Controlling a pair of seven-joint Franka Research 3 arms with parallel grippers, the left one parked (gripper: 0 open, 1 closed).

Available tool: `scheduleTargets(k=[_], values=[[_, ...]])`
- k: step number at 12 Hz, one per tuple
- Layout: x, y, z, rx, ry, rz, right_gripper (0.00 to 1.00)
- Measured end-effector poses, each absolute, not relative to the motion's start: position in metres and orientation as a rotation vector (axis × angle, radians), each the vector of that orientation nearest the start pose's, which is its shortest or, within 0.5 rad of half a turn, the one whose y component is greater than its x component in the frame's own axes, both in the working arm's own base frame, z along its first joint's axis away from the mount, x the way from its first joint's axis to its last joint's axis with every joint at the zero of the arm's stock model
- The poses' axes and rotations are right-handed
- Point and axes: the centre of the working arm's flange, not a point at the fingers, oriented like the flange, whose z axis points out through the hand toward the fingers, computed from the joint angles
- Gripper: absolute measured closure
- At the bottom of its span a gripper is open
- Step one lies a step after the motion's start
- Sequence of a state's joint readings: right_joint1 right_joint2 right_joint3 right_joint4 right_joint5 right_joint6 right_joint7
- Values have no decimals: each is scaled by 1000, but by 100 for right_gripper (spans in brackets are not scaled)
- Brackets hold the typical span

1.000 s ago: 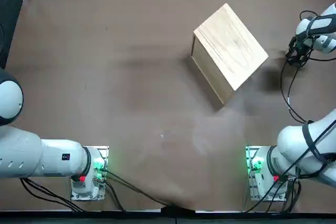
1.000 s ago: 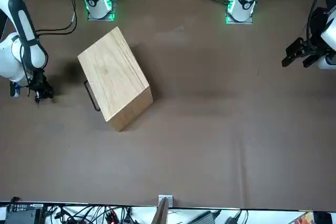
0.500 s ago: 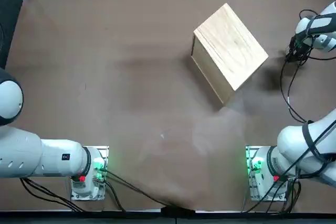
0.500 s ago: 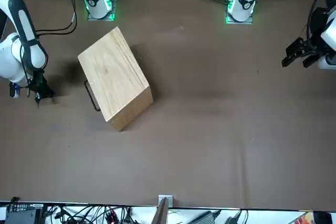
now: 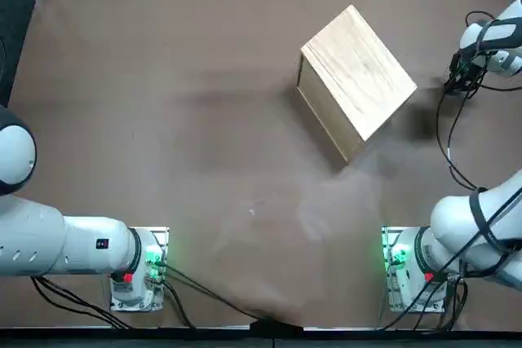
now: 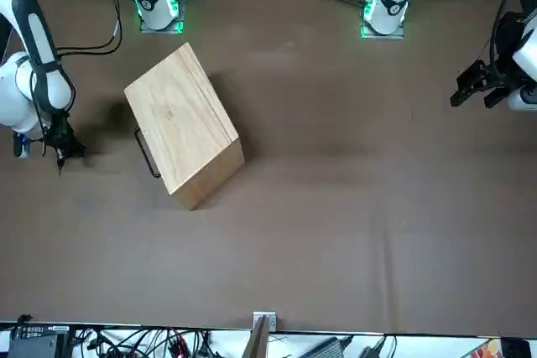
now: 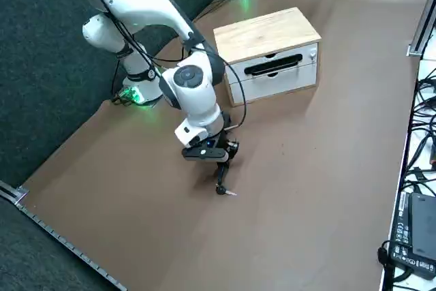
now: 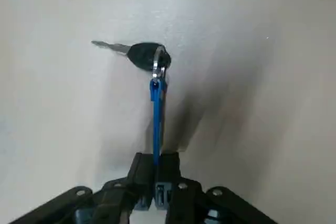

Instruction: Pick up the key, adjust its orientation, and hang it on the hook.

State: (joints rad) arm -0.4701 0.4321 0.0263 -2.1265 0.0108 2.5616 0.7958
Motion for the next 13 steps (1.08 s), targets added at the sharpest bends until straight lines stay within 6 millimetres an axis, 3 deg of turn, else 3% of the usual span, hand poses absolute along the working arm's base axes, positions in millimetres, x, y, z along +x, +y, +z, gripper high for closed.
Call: scheduleTargets(k=[3, 8, 13], values=[[533, -241, 234, -2552, 1804, 15, 96], [552, -218, 309, -2601, 1730, -25, 96], [564, -196, 342, -2711, 1559, -13, 96]])
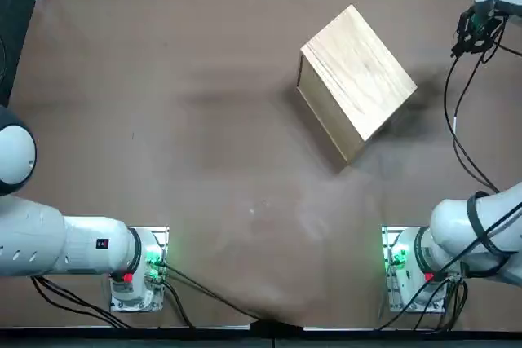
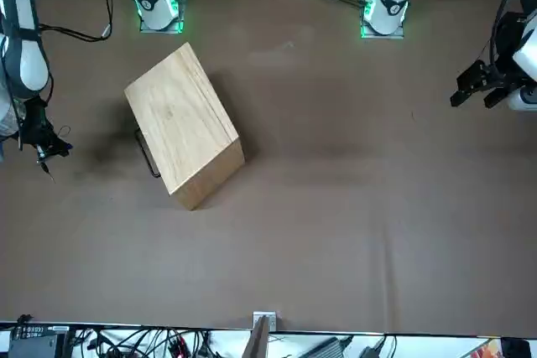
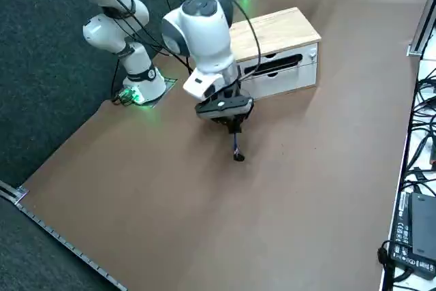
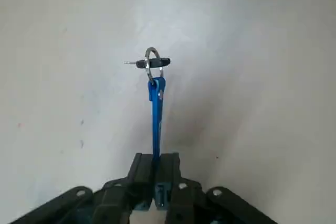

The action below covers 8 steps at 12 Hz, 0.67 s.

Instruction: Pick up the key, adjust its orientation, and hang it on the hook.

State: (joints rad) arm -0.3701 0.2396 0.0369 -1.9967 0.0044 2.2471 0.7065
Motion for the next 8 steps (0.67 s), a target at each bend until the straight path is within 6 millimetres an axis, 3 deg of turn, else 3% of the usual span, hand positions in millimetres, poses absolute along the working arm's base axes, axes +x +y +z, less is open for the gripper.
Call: scheduleTargets(k=[8], values=[[588, -152, 371, -2981, 978, 25, 96]])
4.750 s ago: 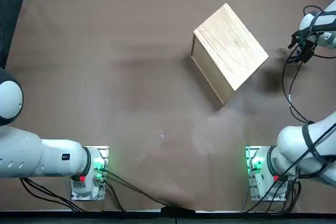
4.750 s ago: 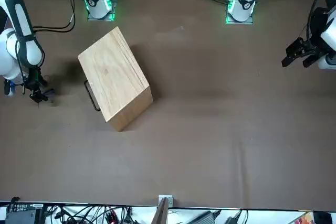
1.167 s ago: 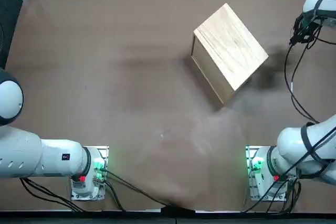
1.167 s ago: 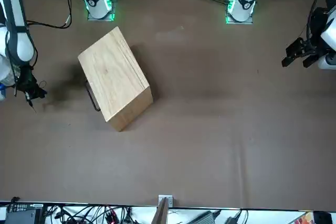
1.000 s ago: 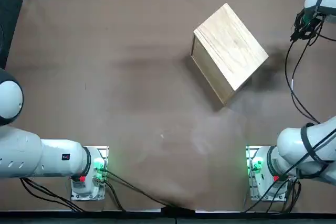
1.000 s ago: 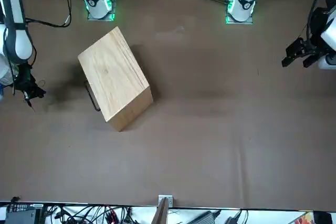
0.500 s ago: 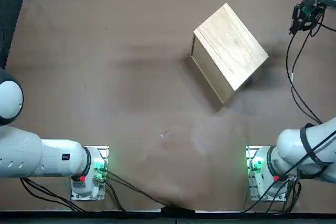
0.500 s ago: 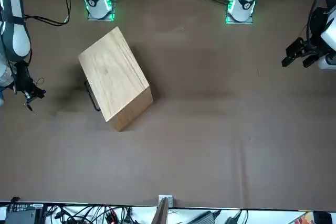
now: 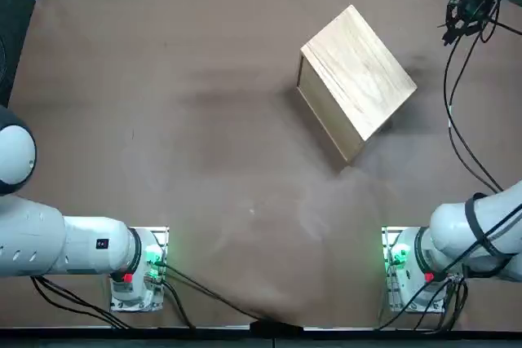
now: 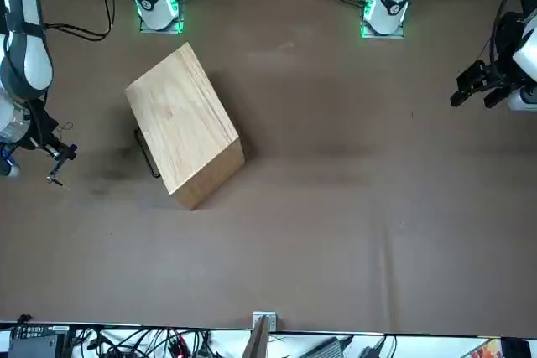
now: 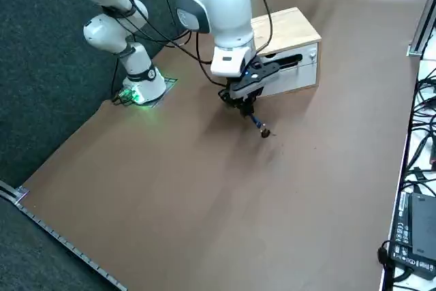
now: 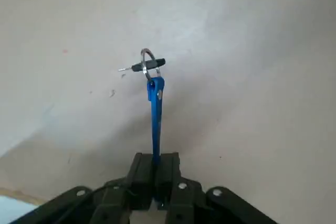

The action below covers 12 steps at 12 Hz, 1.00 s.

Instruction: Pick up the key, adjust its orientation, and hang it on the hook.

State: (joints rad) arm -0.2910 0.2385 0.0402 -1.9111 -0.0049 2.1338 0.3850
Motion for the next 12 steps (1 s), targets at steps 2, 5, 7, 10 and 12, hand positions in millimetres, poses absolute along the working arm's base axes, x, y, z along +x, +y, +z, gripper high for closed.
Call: scheduleTargets(k=[2, 5, 7, 10, 12], values=[[591, -139, 373, -3019, 853, 40, 96], [599, -114, 379, -3069, 647, 44, 96], [603, -90, 380, -3106, 425, 45, 96], [608, -65, 382, -3128, 196, 36, 96], [613, -53, 385, -3133, 56, 23, 96]])
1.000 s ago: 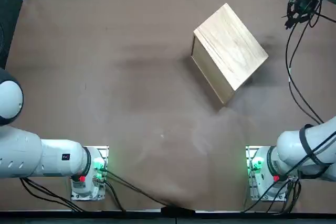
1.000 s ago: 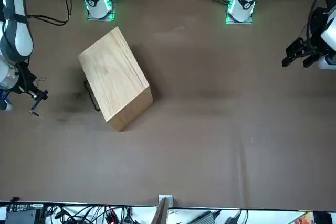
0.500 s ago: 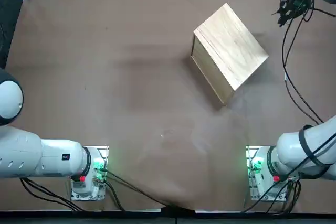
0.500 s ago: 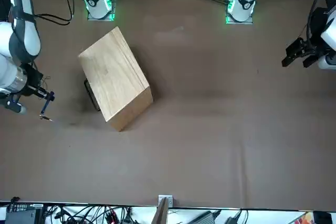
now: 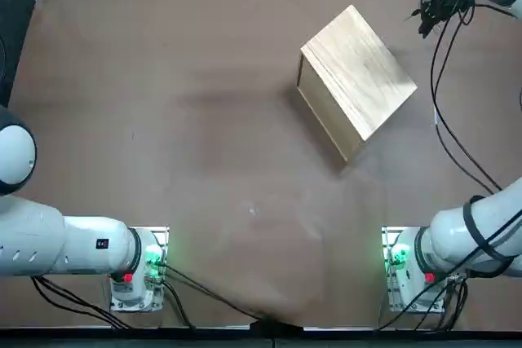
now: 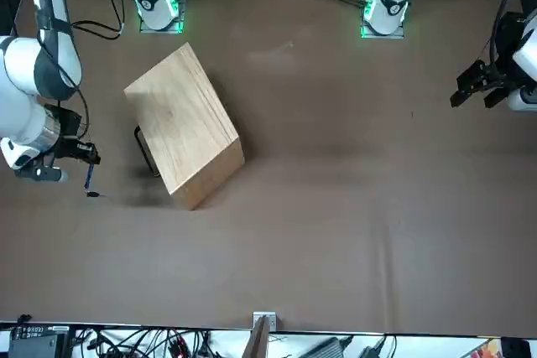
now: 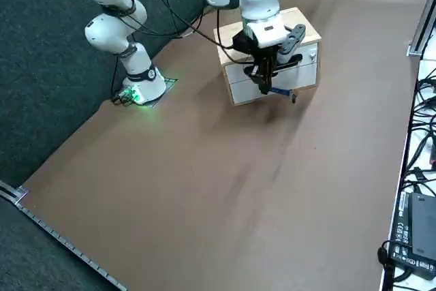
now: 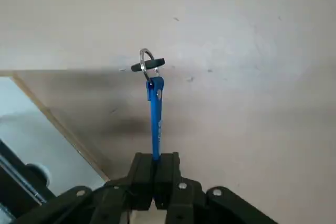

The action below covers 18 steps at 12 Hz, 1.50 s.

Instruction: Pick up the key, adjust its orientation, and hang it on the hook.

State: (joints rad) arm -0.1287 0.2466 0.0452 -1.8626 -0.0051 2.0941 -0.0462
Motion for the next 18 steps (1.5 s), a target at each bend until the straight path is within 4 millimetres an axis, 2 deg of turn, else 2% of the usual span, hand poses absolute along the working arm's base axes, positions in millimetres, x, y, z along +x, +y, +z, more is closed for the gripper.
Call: scheduleTargets(k=[4, 9, 12, 13, 18], values=[[626, -46, 379, -3123, -222, 20, 96], [635, -26, 373, -3072, -593, 18, 96], [645, -15, 363, -3018, -809, 24, 96], [651, -9, 357, -2976, -946, 27, 96], [658, 7, 351, -2850, -1270, 23, 96]])
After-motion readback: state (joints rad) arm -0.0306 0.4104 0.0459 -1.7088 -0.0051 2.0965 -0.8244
